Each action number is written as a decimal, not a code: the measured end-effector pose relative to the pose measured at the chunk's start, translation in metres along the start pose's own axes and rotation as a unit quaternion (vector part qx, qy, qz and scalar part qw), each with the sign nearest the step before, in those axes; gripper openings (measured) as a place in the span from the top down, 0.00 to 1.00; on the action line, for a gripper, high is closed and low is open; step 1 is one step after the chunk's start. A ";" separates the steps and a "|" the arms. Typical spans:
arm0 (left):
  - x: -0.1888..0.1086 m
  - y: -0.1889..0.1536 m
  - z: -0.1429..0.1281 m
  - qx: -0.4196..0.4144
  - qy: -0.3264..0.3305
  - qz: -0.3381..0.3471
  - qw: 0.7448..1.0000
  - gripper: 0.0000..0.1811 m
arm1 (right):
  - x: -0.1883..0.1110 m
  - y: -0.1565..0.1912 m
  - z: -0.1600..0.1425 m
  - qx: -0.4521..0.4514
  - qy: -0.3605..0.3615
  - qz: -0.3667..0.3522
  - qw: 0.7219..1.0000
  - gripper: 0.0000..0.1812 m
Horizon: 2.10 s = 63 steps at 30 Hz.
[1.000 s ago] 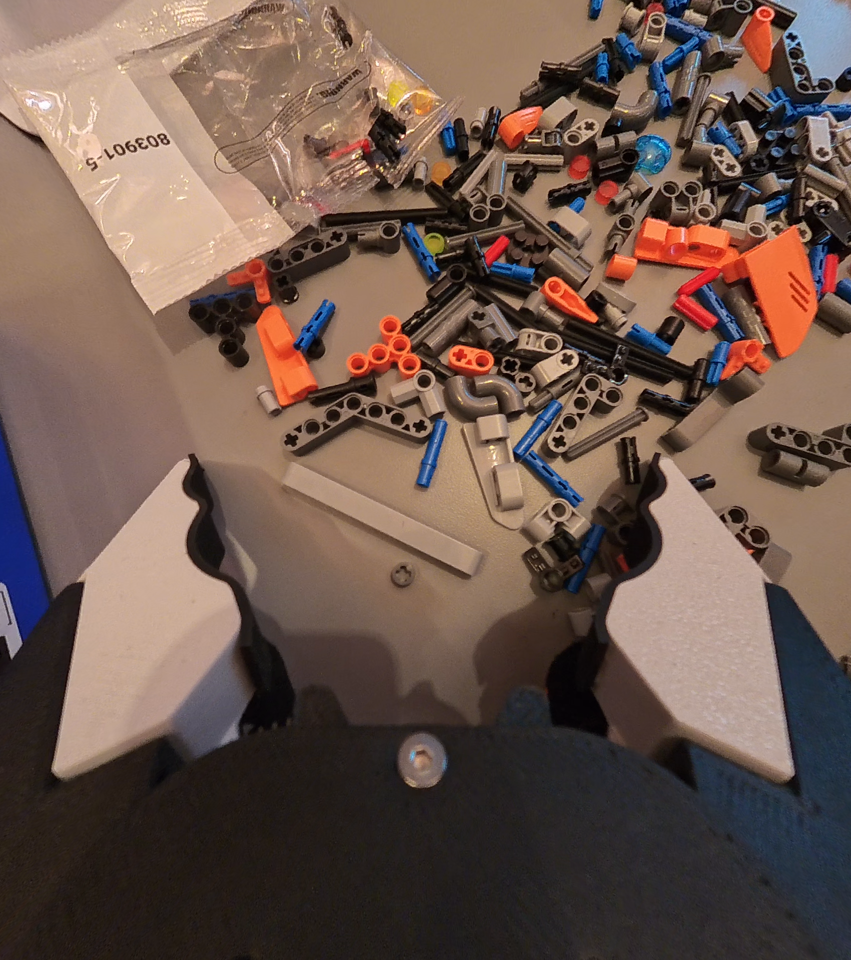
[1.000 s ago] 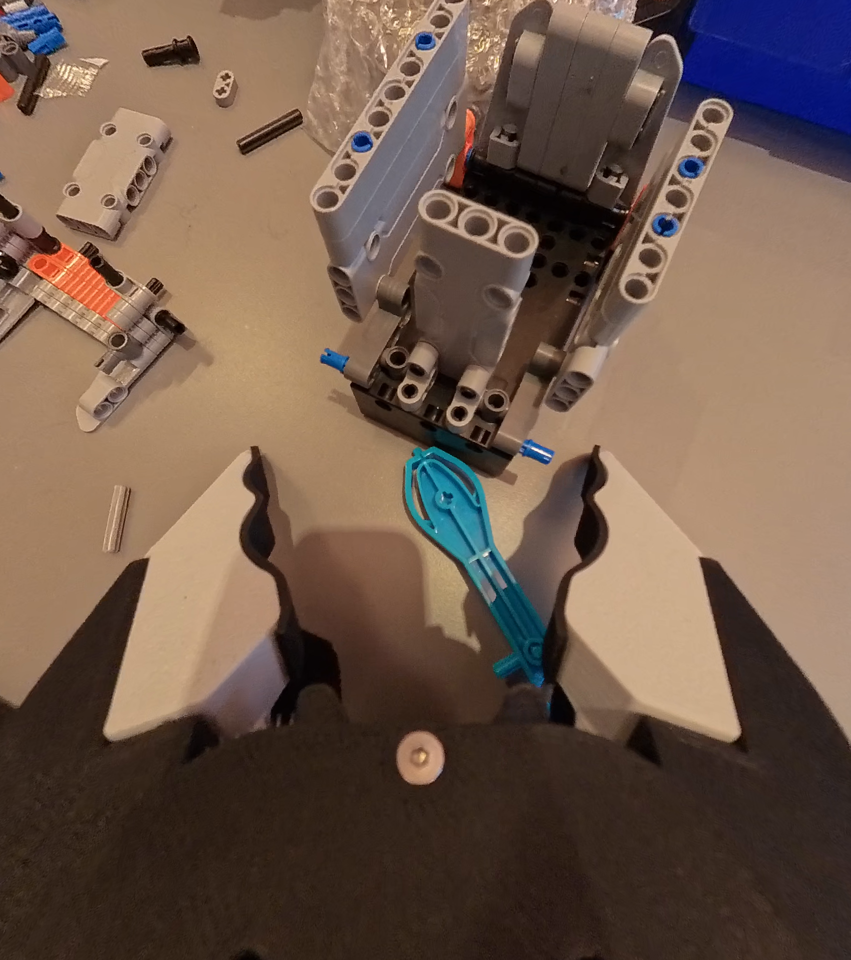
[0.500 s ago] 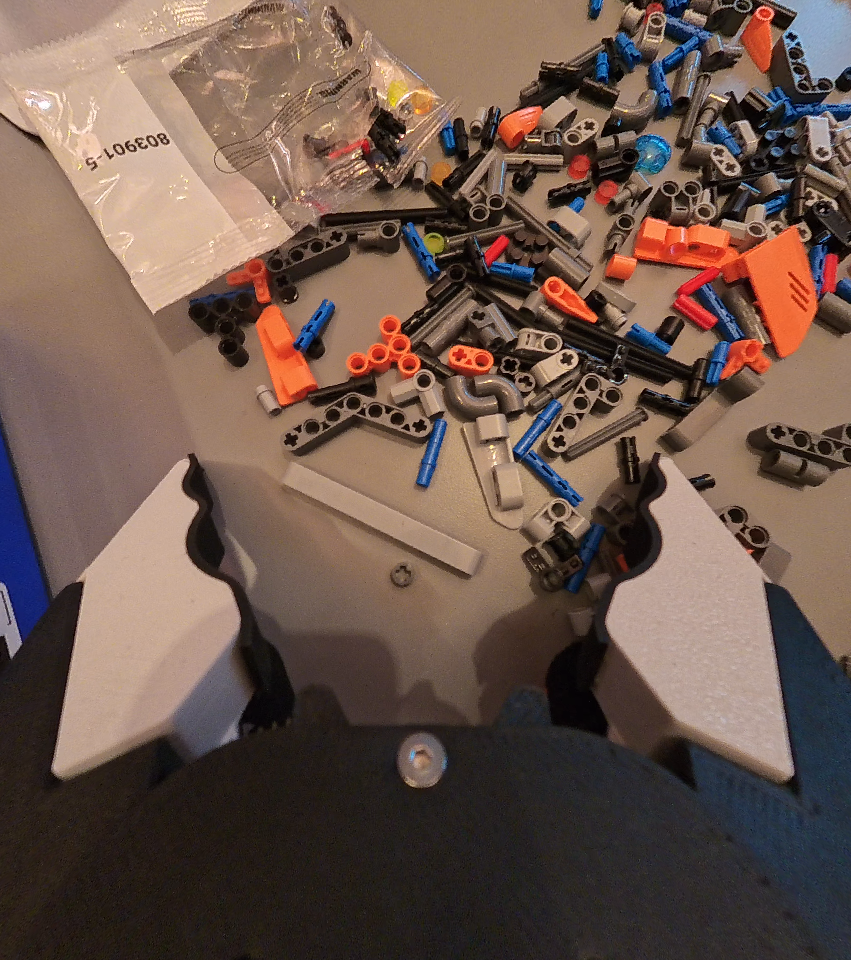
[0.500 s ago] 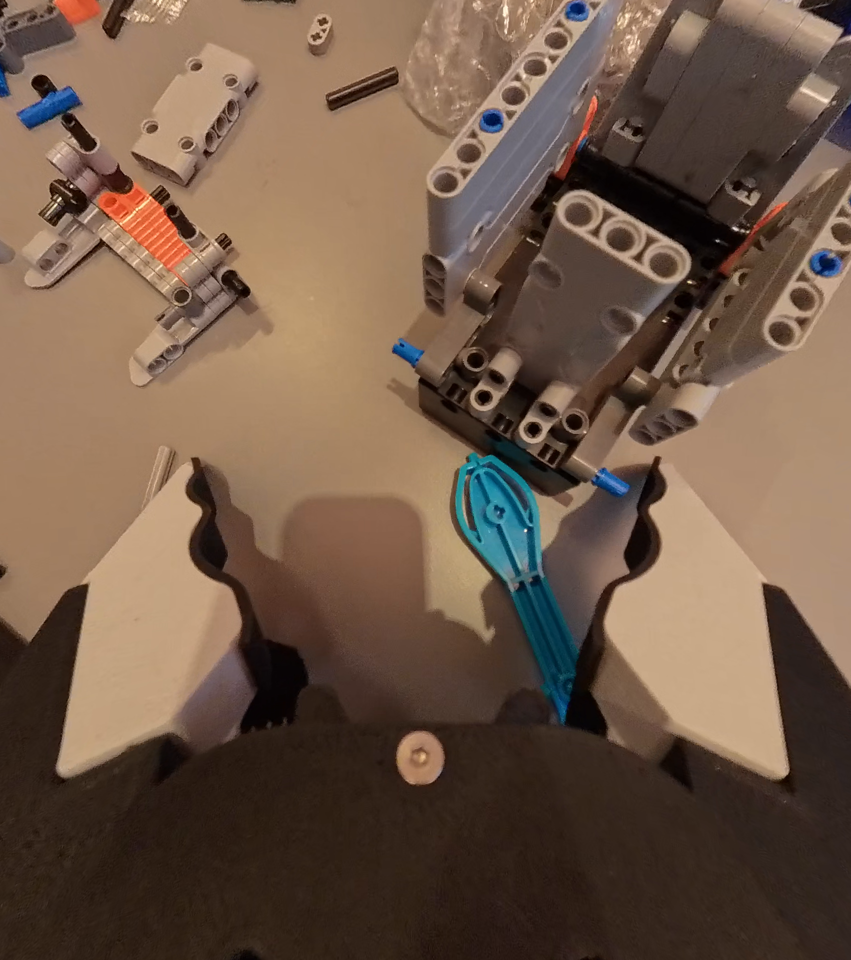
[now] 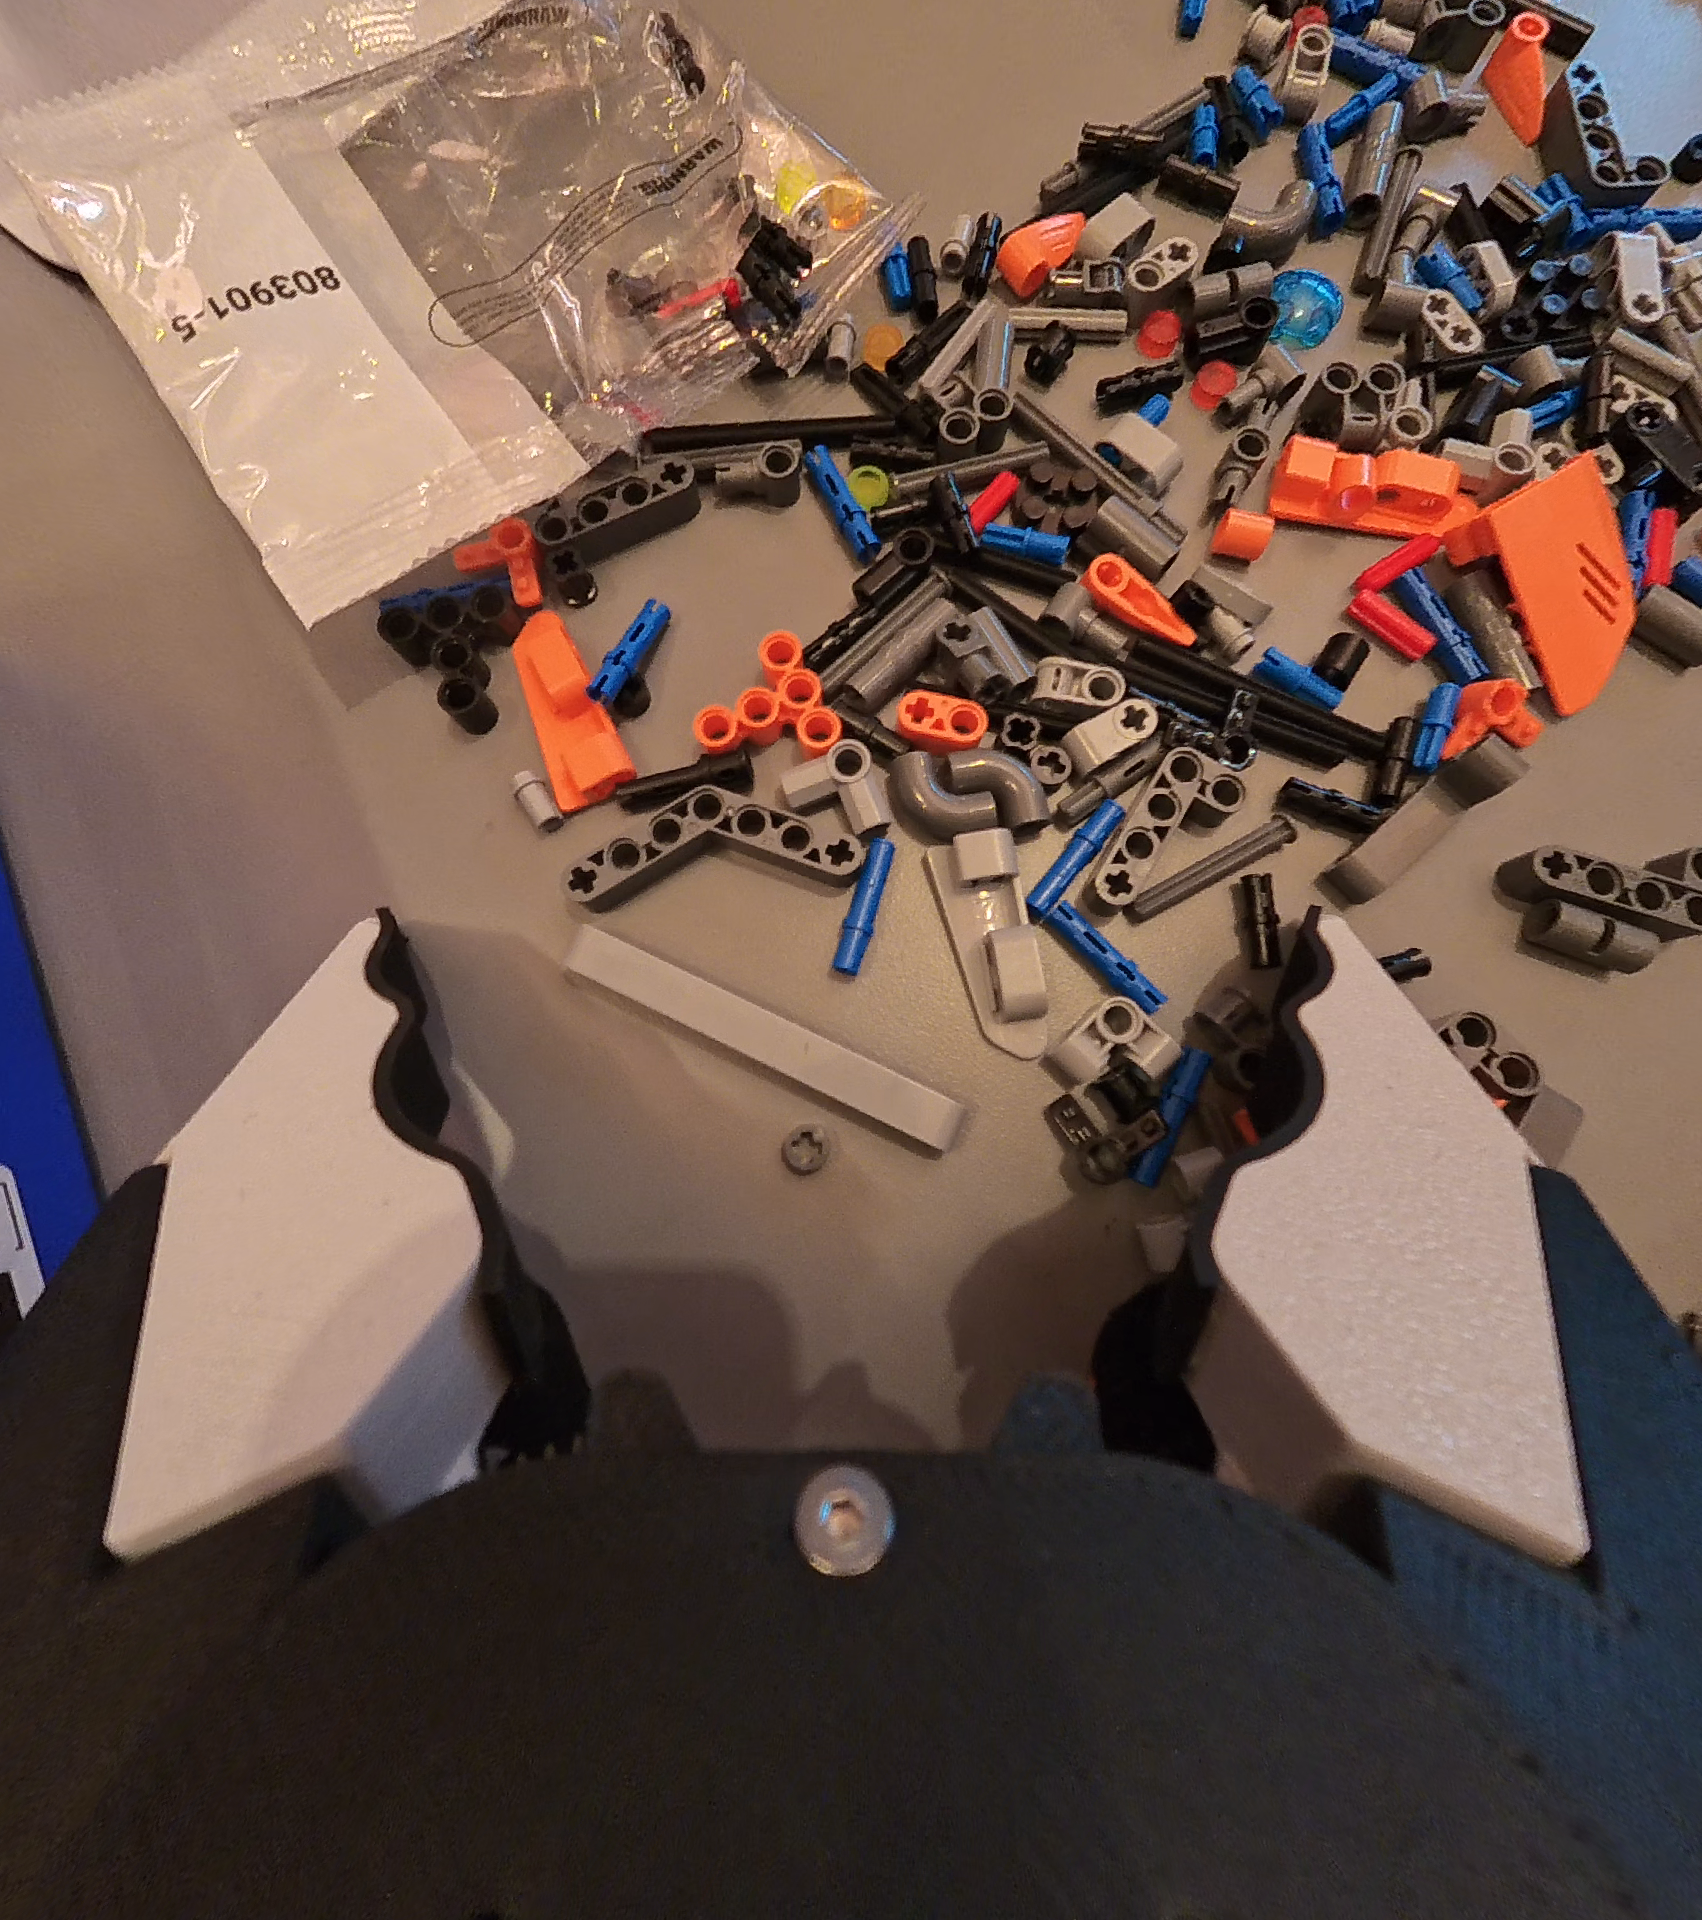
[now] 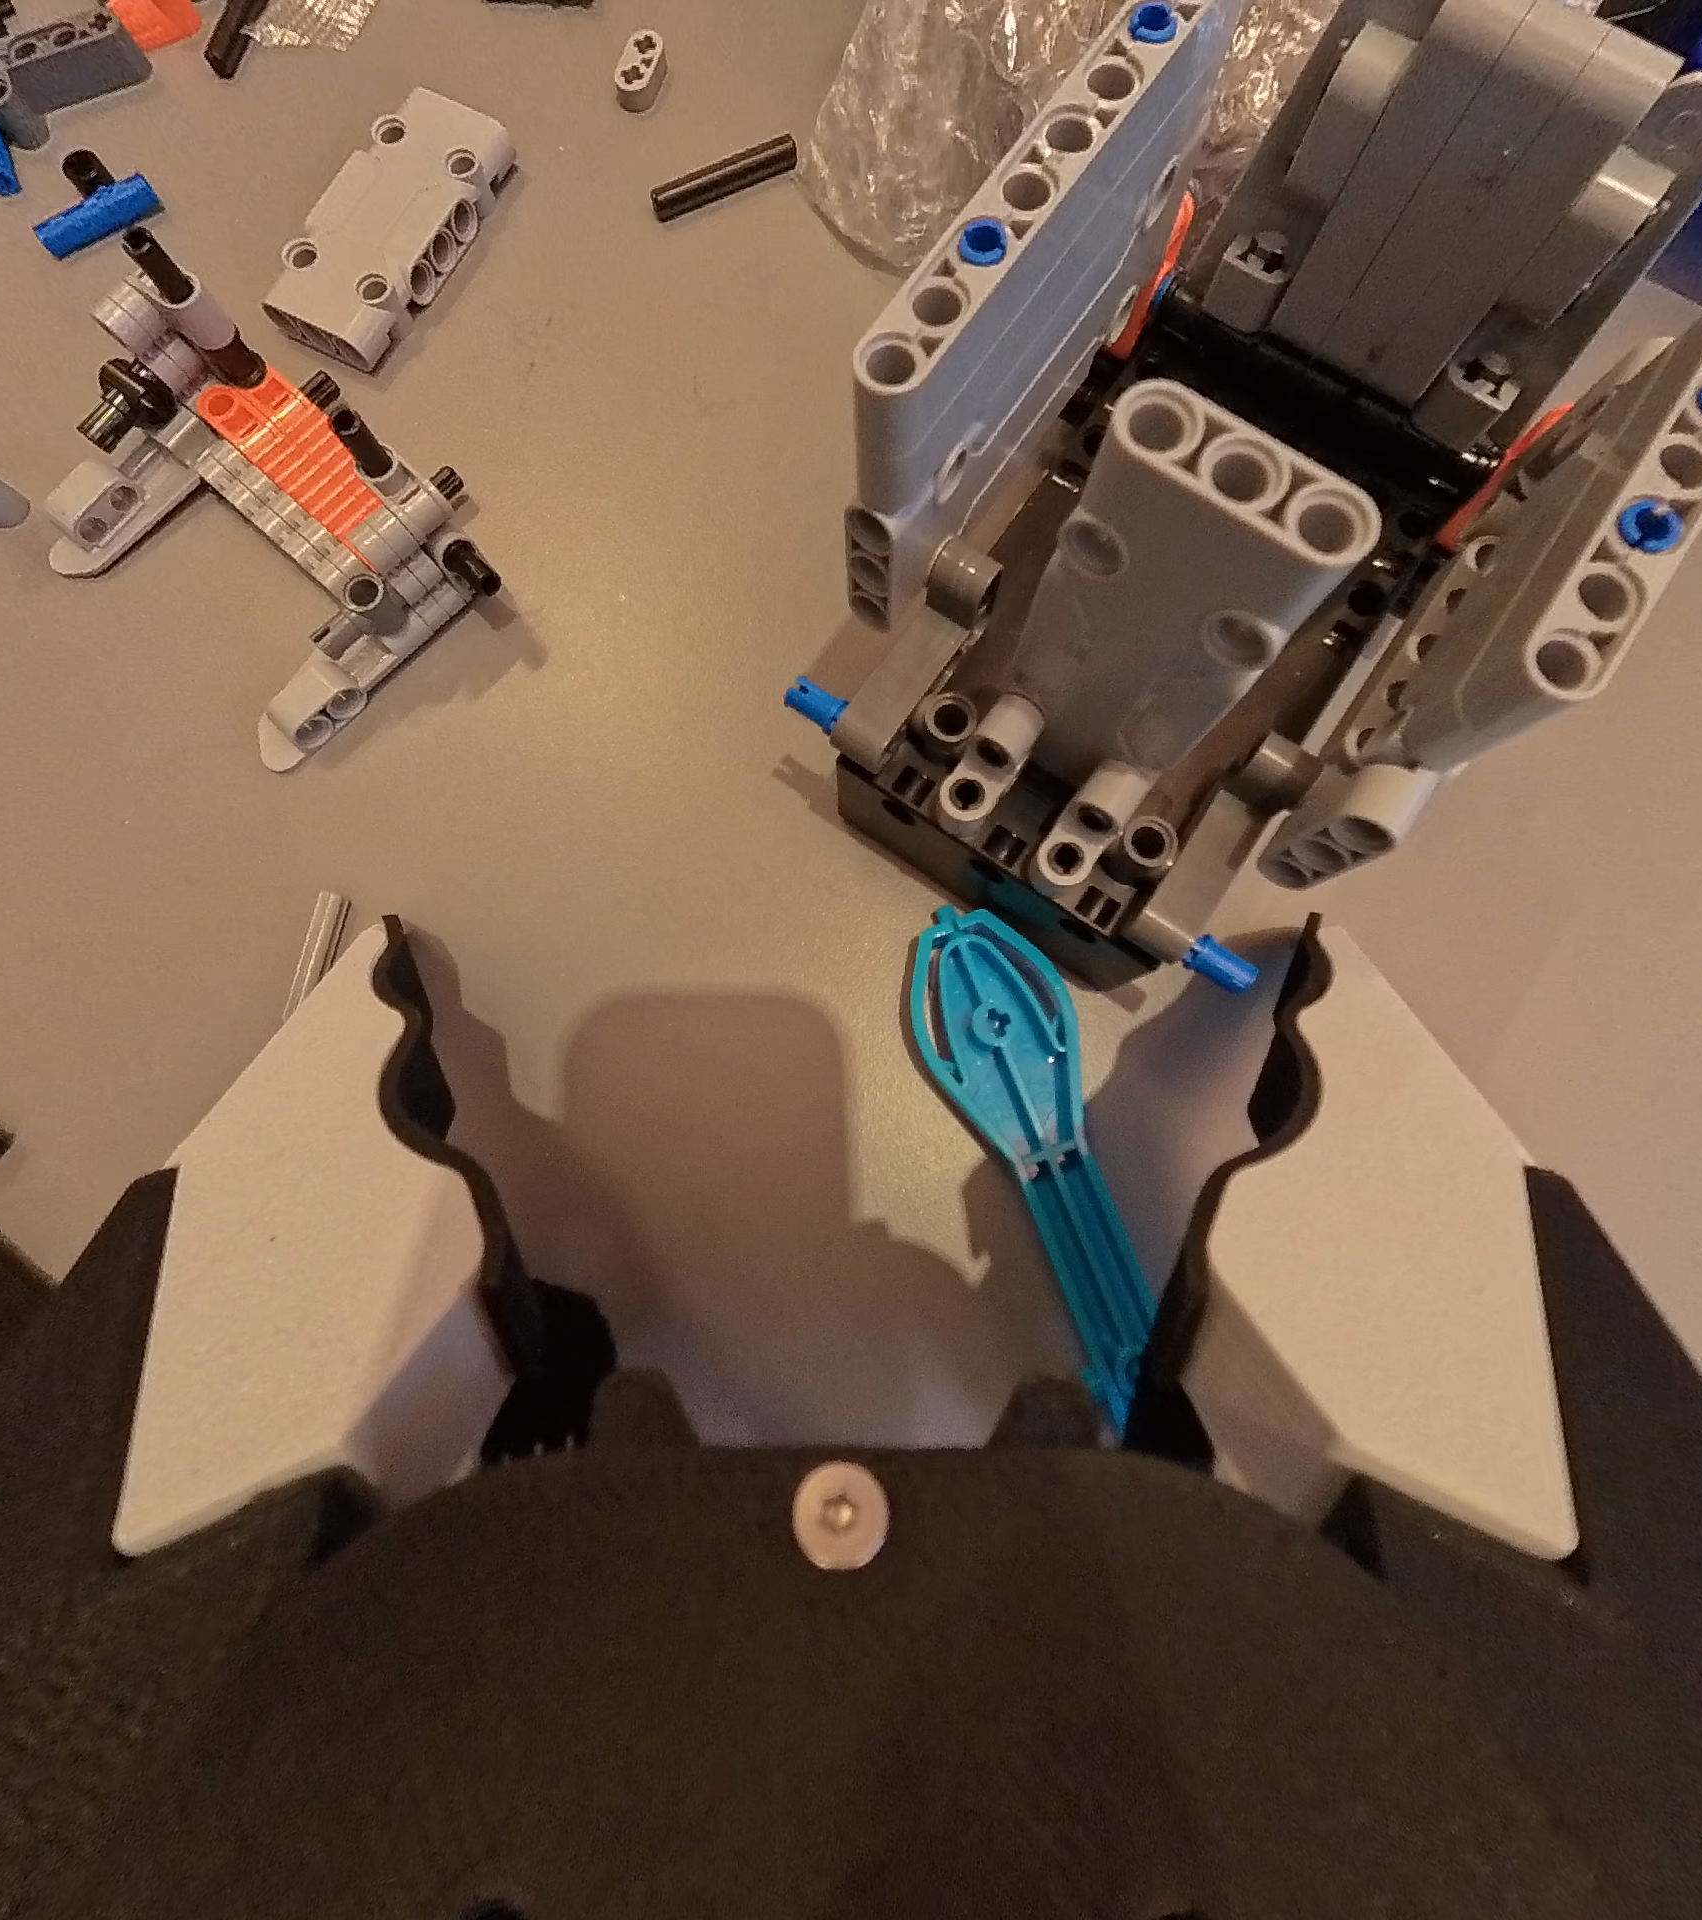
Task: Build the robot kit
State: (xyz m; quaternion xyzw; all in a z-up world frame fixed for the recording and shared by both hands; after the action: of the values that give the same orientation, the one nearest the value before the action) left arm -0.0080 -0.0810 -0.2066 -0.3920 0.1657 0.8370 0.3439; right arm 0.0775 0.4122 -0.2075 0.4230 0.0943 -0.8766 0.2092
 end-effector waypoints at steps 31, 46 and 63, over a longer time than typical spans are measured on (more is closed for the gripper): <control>0.000 0.000 0.000 0.000 0.000 0.000 1.000 0.15 | 0.000 0.000 0.000 0.000 0.000 0.000 1.000 0.15; 0.000 0.000 0.000 0.000 0.000 0.000 1.000 0.15 | 0.000 0.000 0.000 0.000 0.000 0.000 1.000 0.15; 0.000 0.000 0.000 0.000 0.000 0.000 1.000 0.15 | 0.007 0.010 0.005 0.004 -0.007 -0.004 1.000 0.14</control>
State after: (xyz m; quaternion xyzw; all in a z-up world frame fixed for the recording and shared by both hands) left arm -0.0080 -0.0809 -0.2067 -0.3920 0.1663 0.8369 0.3438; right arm 0.0745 0.3997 -0.2092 0.4169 0.0912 -0.8808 0.2051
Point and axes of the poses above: each gripper's, where its closed fingertips meet, x out along the fingers, z out of its top, y = z × x across the jaws, the point moved 8 cm from there along -x, back along the fingers, and after that the axes turned 4 degrees about y, right-handed, at the moved point
